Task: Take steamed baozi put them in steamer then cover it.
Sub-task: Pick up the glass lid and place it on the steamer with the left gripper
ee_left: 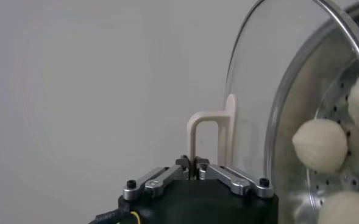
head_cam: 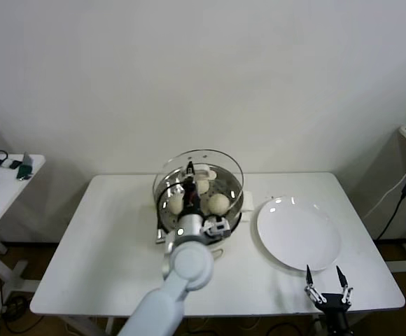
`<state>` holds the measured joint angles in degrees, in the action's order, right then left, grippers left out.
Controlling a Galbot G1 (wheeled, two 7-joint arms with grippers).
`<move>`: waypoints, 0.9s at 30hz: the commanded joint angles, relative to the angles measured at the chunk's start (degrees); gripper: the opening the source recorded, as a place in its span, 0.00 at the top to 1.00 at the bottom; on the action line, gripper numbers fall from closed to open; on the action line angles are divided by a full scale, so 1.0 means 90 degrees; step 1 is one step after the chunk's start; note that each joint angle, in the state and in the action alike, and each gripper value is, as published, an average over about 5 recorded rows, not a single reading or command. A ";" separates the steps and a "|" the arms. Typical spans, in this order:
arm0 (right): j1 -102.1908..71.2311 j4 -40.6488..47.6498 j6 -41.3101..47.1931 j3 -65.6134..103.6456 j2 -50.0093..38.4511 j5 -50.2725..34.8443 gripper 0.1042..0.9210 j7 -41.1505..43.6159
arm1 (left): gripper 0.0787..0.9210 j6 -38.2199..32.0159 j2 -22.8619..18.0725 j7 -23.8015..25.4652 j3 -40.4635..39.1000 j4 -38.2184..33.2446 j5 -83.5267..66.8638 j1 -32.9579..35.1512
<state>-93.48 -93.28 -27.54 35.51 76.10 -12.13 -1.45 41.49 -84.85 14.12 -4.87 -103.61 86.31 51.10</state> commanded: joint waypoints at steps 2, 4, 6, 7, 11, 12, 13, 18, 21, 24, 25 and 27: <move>-0.0028 0.0017 -0.0071 0.0008 -0.0033 -0.0042 0.12 -0.0026 | 0.93 -0.0052 -0.0670 -0.0088 -0.0144 0.0771 0.0639 -0.0026; -0.0036 0.0022 -0.0080 0.0008 -0.0041 -0.0050 0.12 -0.0030 | 0.93 -0.0065 -0.0605 -0.0084 -0.0112 0.0762 0.0646 0.0070; -0.0043 0.0022 -0.0083 0.0007 -0.0046 -0.0053 0.12 -0.0030 | 0.93 -0.0078 -0.0563 -0.0083 -0.0076 0.0744 0.0656 0.0161; -0.0044 0.0023 -0.0082 0.0006 -0.0049 -0.0052 0.12 -0.0029 | 0.93 -0.0084 -0.0556 -0.0083 -0.0062 0.0737 0.0659 0.0196; -0.0043 0.0020 -0.0076 0.0000 -0.0054 -0.0036 0.12 -0.0024 | 0.93 -0.0109 -0.0560 -0.0087 -0.0014 0.0733 0.0683 0.0275; -0.0043 0.0016 -0.0075 -0.0001 -0.0053 -0.0033 0.12 -0.0022 | 0.93 -0.0114 -0.0560 -0.0093 -0.0003 0.0748 0.0685 0.0281; -0.0044 0.0011 -0.0076 -0.0002 -0.0051 -0.0031 0.12 -0.0021 | 0.93 -0.0118 -0.0556 -0.0104 0.0009 0.0773 0.0681 0.0280; -0.0071 -0.0025 -0.0082 0.0002 -0.0039 -0.0032 0.12 -0.0017 | 0.93 -0.0109 -0.0491 -0.0171 0.0067 0.0930 0.0608 0.0243; -0.0102 -0.0042 -0.0093 0.0013 -0.0042 -0.0037 0.12 -0.0015 | 0.93 -0.0095 -0.0423 -0.0180 0.0104 0.0950 0.0545 0.0219; -0.0128 -0.0042 -0.0108 0.0018 -0.0049 -0.0040 0.12 -0.0015 | 0.93 -0.0090 -0.0363 -0.0175 0.0135 0.0929 0.0501 0.0200; -0.0133 -0.0040 -0.0112 0.0018 -0.0050 -0.0039 0.12 -0.0015 | 0.93 -0.0089 -0.0352 -0.0174 0.0140 0.0924 0.0488 0.0197; -0.0141 -0.0038 -0.0118 0.0017 -0.0051 -0.0038 0.12 -0.0013 | 0.93 -0.0088 -0.0348 -0.0174 0.0137 0.0921 0.0476 0.0197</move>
<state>-94.63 -93.60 -28.51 35.64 75.64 -12.44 -1.66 40.66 -88.22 12.72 -3.73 -96.28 90.73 52.64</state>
